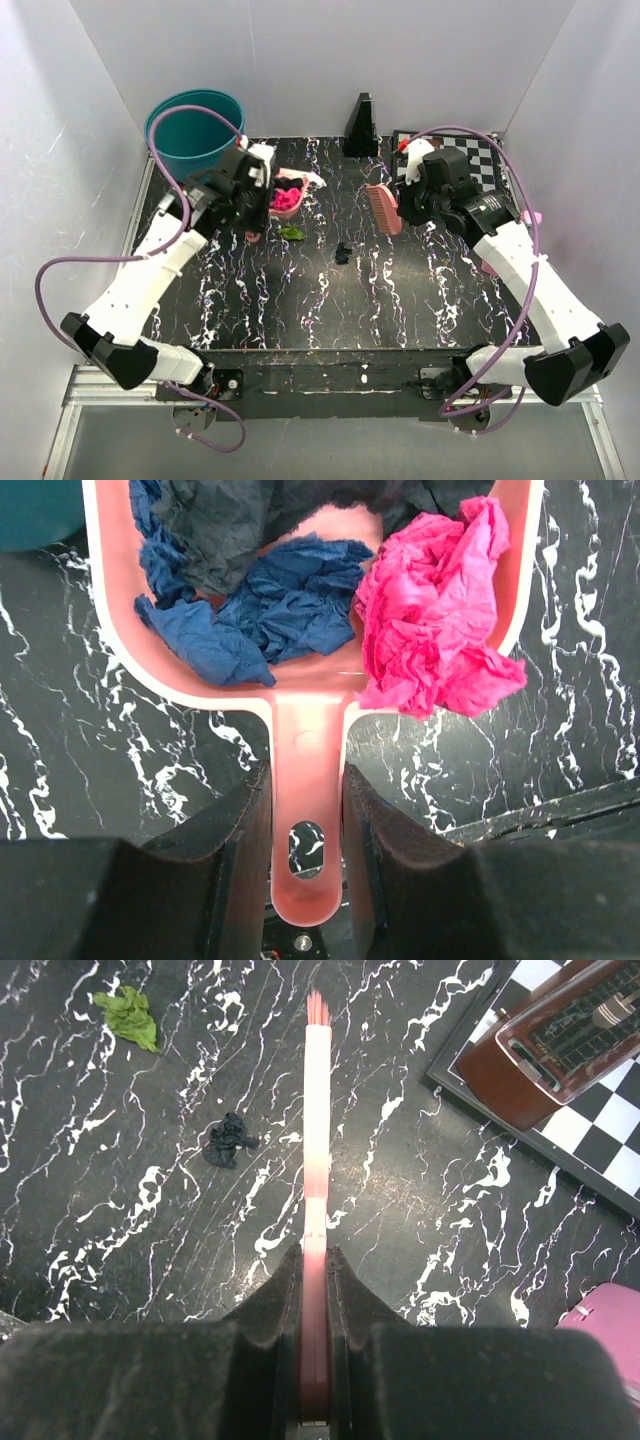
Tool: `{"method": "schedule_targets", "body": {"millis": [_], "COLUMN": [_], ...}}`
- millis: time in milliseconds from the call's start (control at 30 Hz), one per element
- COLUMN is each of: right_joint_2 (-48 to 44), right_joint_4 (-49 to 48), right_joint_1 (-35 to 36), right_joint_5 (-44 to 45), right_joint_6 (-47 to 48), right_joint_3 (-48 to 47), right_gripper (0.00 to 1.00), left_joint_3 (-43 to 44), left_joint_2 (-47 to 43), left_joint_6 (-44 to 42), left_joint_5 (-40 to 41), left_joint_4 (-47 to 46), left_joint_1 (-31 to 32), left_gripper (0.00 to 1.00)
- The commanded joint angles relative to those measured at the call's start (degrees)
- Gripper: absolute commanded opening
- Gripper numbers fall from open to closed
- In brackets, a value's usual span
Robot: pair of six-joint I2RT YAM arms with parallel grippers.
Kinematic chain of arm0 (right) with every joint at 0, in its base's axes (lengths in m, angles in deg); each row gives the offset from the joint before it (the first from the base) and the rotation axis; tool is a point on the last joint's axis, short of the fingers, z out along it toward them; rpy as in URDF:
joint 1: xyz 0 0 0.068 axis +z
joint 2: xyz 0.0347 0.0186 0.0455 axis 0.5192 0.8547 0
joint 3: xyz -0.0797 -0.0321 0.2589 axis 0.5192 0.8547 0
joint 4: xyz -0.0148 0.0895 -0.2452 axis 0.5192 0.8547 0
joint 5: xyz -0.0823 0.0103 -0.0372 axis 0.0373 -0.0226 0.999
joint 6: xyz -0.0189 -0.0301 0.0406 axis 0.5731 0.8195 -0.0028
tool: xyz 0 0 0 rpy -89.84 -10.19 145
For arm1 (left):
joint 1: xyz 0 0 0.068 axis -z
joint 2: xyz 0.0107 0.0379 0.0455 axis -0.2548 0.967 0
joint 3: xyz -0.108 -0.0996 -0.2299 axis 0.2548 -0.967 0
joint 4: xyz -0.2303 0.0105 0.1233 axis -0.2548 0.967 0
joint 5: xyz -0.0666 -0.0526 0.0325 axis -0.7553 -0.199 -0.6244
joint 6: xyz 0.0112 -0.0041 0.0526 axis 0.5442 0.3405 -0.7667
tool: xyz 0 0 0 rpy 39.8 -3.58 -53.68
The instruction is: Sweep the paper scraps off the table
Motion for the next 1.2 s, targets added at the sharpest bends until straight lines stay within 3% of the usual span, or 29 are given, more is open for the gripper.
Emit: {"method": "schedule_targets", "body": {"millis": [0, 133, 333, 467, 600, 700, 833, 933, 1067, 1167], "right_joint_2": [-3.7, -3.9, -5.4, -6.7, -6.9, -6.5, -5.2, -4.7, -4.2, -3.3], "right_joint_4": [-5.0, -4.7, -4.6, -4.6, -5.1, -5.3, -4.9, -4.7, -4.7, -5.4], "right_joint_1": [-0.3, -0.2, -0.1, -0.2, -0.1, -0.1, -0.2, -0.1, -0.2, -0.1], "right_joint_5": [0.1, -0.7, -3.0, -3.0, -5.3, -6.2, -8.7, -9.5, -10.7, -12.6], "right_joint_6": [-1.9, -2.4, -2.7, -2.9, -3.3, -3.5, -3.7, -4.0, -4.5, -6.0], "right_joint_3": [1.9, 2.9, 4.6, 6.0, 7.4, 7.8, 7.2, 6.8, 6.8, 6.8], "right_gripper": [0.01, 0.01, 0.01, 0.01, 0.01, 0.01, 0.01, 0.01, 0.01, 0.01], "left_joint_3": [9.5, 21.4, 40.4, 41.2, 33.7, 22.0, 5.2, -4.8, -20.6, -21.7], "left_joint_2": [4.3, 11.2, 19.7, 21.6, 19.8, 15.9, 11.2, 10.0, 9.9, 13.3], "left_joint_6": [-5.3, -7.4, -5.2, -1.6, 5.2, 13.8, 31.9, 47.5, 76.5, 86.6], "left_joint_5": [-8.0, -11.9, -17.6, -26.4, -37.9, -49.7, -63.1, -67.1, -67.4, -67.6], "left_joint_4": [3.5, 5.6, 8.4, 5.7, -1.8, -15.2, -39.4, -58.1, -98.9, -111.6], "left_joint_1": [-8.7, -16.5, -23.4, -30.2, -36.4, -42.8, -48.0, -50.3, -52.6, -52.9], "left_gripper": [0.0, 0.0, 0.0, 0.0, 0.0, 0.0, 0.0, 0.0, 0.0, 0.0]}}
